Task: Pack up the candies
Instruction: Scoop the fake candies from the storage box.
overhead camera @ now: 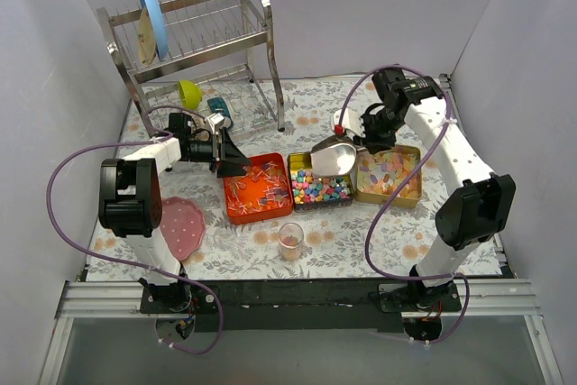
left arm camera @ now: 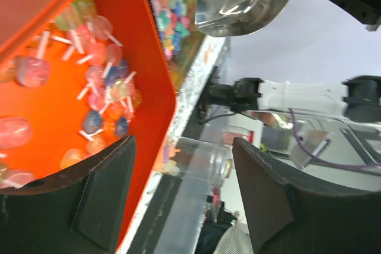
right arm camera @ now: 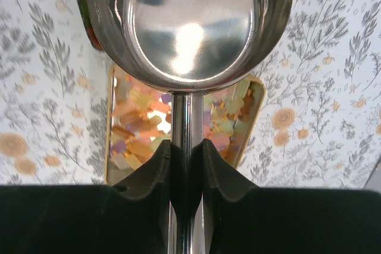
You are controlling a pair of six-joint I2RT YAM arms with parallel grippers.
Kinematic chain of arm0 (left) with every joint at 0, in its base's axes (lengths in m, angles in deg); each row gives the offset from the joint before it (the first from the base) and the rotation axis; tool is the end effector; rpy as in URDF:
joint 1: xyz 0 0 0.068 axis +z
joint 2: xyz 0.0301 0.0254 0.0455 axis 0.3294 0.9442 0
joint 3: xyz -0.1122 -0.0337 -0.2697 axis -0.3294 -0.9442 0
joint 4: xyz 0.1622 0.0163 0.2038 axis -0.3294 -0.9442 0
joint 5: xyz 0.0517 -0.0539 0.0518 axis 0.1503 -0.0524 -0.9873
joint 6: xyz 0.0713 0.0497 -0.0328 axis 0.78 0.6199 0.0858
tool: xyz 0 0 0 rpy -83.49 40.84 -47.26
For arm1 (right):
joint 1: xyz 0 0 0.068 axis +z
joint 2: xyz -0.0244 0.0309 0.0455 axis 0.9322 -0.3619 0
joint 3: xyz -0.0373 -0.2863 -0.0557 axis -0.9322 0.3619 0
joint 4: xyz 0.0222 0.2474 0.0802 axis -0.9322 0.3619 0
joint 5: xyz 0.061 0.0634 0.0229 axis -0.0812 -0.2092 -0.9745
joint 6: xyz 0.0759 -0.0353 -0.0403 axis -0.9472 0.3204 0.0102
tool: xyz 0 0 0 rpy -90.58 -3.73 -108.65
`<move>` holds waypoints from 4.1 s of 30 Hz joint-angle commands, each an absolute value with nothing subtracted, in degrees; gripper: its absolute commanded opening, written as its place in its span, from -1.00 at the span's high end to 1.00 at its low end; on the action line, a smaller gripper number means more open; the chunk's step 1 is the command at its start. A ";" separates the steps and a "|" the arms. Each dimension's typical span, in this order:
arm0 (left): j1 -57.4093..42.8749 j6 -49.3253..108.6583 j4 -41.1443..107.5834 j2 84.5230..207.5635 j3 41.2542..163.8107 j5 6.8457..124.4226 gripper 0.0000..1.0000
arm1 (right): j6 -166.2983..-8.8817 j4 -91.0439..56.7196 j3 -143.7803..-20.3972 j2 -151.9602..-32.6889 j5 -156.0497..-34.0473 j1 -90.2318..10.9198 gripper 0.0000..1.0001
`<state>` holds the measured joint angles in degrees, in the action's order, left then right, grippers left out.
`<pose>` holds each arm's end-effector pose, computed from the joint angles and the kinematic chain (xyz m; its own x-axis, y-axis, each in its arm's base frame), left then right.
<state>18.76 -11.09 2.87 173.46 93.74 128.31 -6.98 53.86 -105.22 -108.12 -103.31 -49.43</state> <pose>0.3483 -0.0818 0.1895 -0.8514 -0.2515 0.4603 -0.5115 0.2039 -0.8348 0.3228 0.1376 0.3205 0.1451 -0.9279 -0.3435 -0.9638 -0.0541 -0.2610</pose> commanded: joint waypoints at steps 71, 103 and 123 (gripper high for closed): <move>-1.42 -9.38 10.11 183.75 93.12 114.50 0.97 | -19.15 57.04 -106.56 -128.93 -84.76 -32.31 0.97; 2.71 -2.26 0.27 183.58 98.48 113.45 0.98 | -28.38 46.50 -98.84 -120.41 -102.88 -34.24 0.97; 4.03 2.22 -5.53 184.37 101.99 116.61 0.98 | -35.94 24.87 -79.92 -108.54 -102.96 -35.21 0.97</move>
<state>3.64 0.65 -4.61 183.82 99.79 114.47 -32.64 29.86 -78.92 -109.33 -99.68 -35.02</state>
